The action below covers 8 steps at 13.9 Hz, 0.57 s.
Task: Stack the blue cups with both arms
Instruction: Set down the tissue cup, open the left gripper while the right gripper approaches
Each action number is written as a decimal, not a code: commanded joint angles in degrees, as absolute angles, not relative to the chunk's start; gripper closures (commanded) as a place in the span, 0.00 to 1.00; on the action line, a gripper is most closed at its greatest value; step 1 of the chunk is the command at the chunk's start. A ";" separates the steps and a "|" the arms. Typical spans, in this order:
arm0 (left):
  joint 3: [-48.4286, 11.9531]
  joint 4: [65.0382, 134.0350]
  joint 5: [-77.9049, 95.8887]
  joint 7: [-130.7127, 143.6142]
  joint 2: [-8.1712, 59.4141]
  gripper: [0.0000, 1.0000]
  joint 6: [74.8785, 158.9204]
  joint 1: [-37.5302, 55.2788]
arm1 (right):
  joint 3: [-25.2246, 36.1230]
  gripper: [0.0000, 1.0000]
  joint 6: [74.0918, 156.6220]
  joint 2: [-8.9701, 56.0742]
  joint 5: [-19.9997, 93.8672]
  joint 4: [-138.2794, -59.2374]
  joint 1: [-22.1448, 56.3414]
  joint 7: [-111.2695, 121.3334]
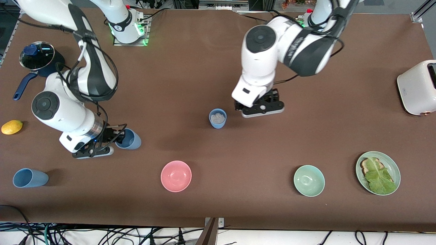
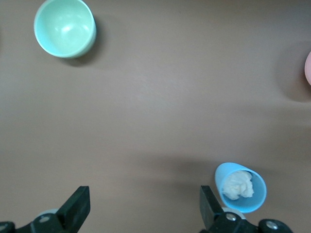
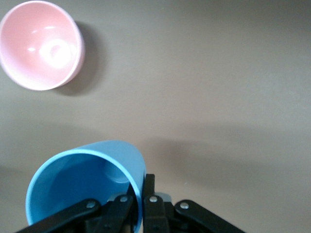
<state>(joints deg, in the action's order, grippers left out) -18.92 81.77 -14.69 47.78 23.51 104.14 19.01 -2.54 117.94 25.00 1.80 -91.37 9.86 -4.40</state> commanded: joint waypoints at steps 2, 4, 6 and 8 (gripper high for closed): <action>-19.16 81.83 -12.48 37.55 18.56 0.01 98.63 14.08 | -2.29 1.00 110.50 20.22 0.26 -91.76 14.58 -11.59; -19.16 81.91 -12.48 34.12 16.53 0.00 97.21 11.09 | -2.20 1.00 106.54 20.04 0.18 -89.13 17.48 -15.36; -19.16 82.09 -12.48 31.48 15.04 0.00 96.24 8.10 | -2.29 1.00 105.56 20.04 0.35 -88.24 20.20 -20.80; -19.16 82.18 -12.48 28.23 13.37 0.00 96.06 4.94 | -2.29 1.00 105.64 20.65 0.35 -86.76 22.75 -24.77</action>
<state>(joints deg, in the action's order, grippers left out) -18.84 81.44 -14.14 32.45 15.82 96.96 7.89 -2.68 106.98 20.14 1.18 -88.88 20.42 -20.71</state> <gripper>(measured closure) 0.000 0.952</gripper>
